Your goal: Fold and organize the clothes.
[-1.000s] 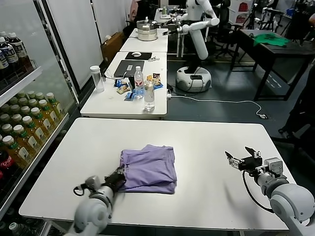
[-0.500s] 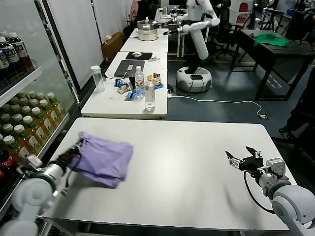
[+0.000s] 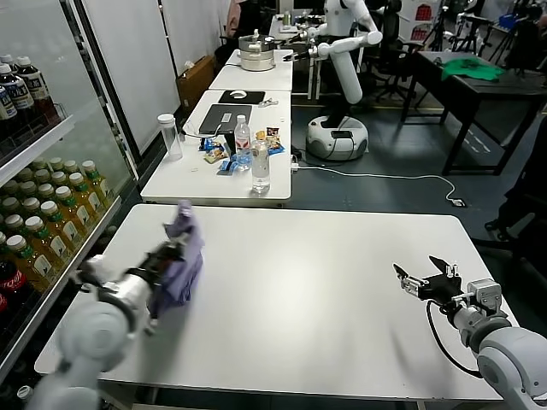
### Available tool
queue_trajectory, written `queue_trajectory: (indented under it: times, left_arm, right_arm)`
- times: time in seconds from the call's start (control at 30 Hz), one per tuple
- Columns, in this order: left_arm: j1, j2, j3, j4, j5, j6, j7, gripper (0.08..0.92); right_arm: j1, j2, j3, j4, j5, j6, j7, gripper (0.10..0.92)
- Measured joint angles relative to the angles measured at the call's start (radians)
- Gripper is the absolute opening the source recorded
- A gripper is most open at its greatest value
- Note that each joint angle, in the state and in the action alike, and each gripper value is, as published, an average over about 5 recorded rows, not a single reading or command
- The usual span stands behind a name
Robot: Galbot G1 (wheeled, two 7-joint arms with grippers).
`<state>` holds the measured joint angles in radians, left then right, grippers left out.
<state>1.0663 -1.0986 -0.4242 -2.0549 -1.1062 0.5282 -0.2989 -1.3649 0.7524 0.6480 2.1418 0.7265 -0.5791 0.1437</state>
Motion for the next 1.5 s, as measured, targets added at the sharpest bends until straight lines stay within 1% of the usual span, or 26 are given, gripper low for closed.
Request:
queue_trajectory:
  times: [0.23,0.4,0.47,0.53,0.7,0.77,0.83,0.97,1.13,1.23,1.33,1.5]
  left_arm:
    - [-0.083,-0.133,0.233,0.083,0.156,0.026,-0.026,0.107]
    - [-0.135,-0.219,0.358,0.159,0.228,0.035,-0.055,0.115]
    - [-0.150,-0.248,0.395,0.187,0.253,0.034,-0.061,0.146]
    - [-0.160,-0.271,0.427,0.209,0.279,0.030,-0.062,0.202]
    - [-0.170,-0.302,0.479,0.237,0.340,-0.001,-0.049,0.323]
    - [-0.165,-0.304,0.489,0.233,0.358,-0.016,-0.039,0.383]
    - [-0.154,-0.302,0.493,0.221,0.371,-0.027,-0.031,0.461]
    - [-0.113,-0.284,0.478,0.173,0.396,-0.048,-0.023,0.574]
    - [-0.039,-0.231,0.406,0.109,0.457,-0.089,-0.024,0.720]
    - [0.010,-0.186,0.343,0.085,0.498,-0.122,-0.025,0.790]
    - [0.061,-0.142,0.270,0.065,0.526,-0.153,-0.026,0.818]
    - [0.139,-0.094,0.162,0.036,0.559,-0.196,-0.028,0.823]
  right_arm:
    - [-0.002,-0.016,0.016,0.000,0.010,0.000,-0.001,0.823]
    - [0.002,-0.023,0.018,-0.003,0.014,0.000,-0.002,0.823]
    - [0.005,-0.025,0.018,-0.005,0.016,0.000,-0.002,0.823]
    - [0.009,-0.026,0.016,-0.006,0.016,0.000,-0.002,0.823]
    - [0.023,-0.021,0.005,-0.003,0.017,0.000,-0.001,0.823]
    - [0.030,-0.017,-0.002,-0.001,0.016,0.000,0.001,0.823]
    - [0.038,-0.011,-0.011,0.000,0.016,0.001,0.004,0.823]
    - [0.061,0.010,-0.044,-0.004,0.015,0.006,0.015,0.823]
    - [0.103,0.060,-0.126,-0.023,0.002,0.019,0.038,0.823]
    - [0.134,0.109,-0.192,-0.049,-0.011,0.028,0.058,0.823]
    - [0.169,0.169,-0.258,-0.089,-0.025,0.040,0.083,0.823]
    - [0.222,0.271,-0.355,-0.168,-0.043,0.055,0.120,0.823]
